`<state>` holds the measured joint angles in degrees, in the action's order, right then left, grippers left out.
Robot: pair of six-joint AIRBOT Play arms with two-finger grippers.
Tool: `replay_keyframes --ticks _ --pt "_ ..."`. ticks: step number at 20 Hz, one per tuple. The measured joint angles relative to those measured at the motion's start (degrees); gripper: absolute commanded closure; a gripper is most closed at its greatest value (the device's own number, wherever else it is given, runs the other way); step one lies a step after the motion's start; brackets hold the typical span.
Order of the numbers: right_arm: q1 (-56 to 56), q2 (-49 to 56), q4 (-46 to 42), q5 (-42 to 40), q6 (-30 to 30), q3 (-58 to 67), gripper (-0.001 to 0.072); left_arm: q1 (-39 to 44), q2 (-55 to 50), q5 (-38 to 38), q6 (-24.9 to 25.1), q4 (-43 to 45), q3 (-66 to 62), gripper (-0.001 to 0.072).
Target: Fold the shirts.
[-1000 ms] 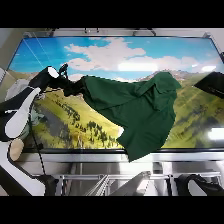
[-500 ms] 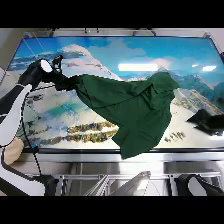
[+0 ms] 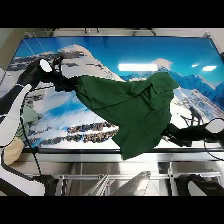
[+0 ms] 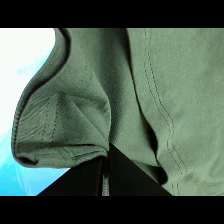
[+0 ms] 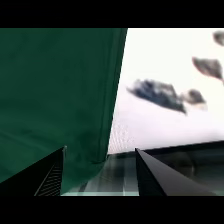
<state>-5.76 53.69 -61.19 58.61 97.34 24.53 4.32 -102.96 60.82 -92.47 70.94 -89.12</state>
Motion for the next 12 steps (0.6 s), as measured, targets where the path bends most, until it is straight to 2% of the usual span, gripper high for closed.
replay_keyframes --ticks 5,6,8,10,11,12 --pt "6.1 4.2 2.8 -3.8 0.6 -0.6 0.0224 0.0 0.0 0.8 0.1 0.0 0.0 0.0691" --pt "7.4 4.9 3.5 -4.5 0.7 -0.7 0.0258 0.0 0.0 1.1 0.1 0.0 0.0 0.0691" --pt "9.4 6.0 4.7 -6.2 0.8 -0.7 0.04 0.0 0.0 1.5 0.1 0.0 0.0 0.0691" --pt "10.8 6.5 4.8 -7.4 0.8 -0.8 0.0617 0.0 0.0 2.0 0.0 0.0 0.0 0.0691" --pt "11.2 6.4 4.9 -7.8 0.8 -0.9 0.0687 -0.1 0.1 2.3 0.1 0.0 0.0 0.0691" --pt "11.5 5.9 4.7 -8.2 0.8 -0.9 0.0688 -0.1 0.2 2.7 0.1 0.0 0.0 0.0692"
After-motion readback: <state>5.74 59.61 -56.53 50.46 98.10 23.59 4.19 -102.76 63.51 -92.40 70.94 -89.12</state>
